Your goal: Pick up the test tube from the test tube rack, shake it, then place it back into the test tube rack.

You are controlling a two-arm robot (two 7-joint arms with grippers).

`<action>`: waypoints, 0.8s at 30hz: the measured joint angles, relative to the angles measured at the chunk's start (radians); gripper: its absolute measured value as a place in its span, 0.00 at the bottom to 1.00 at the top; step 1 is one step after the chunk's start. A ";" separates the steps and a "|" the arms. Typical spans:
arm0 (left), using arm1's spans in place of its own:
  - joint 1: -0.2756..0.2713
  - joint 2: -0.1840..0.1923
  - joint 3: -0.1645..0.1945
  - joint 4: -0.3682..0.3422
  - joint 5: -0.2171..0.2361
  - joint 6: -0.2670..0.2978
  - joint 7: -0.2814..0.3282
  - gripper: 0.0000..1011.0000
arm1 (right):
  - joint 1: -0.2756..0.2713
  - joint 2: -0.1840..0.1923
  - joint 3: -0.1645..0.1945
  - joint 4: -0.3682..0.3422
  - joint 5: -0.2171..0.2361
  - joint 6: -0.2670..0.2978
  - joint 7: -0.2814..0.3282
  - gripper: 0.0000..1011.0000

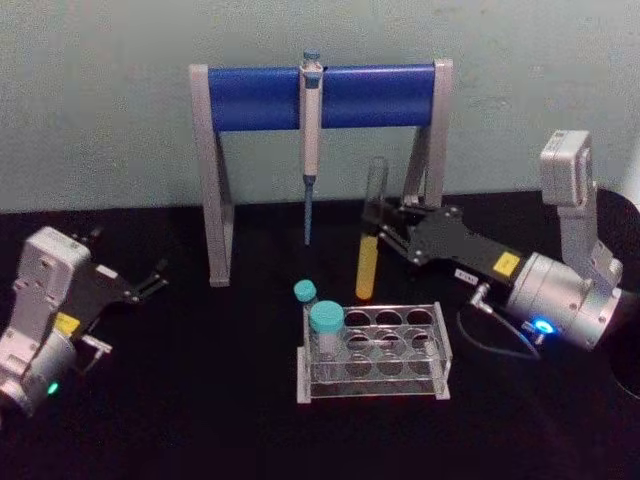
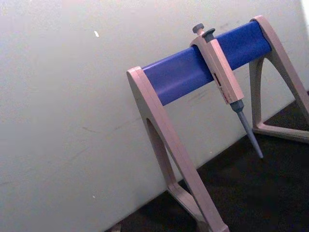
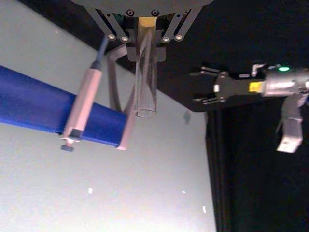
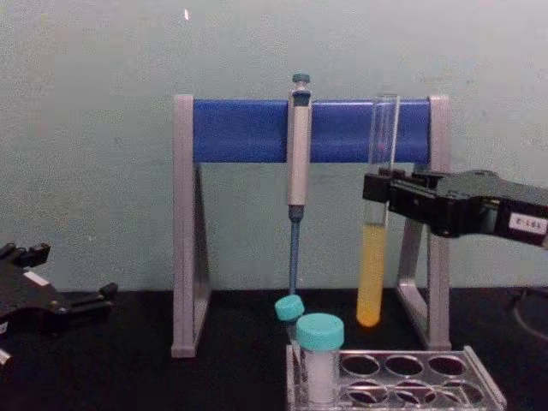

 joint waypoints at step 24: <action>0.000 0.000 0.000 0.000 0.000 0.000 0.000 1.00 | -0.001 0.011 0.042 0.026 -0.007 -0.015 -0.036 0.22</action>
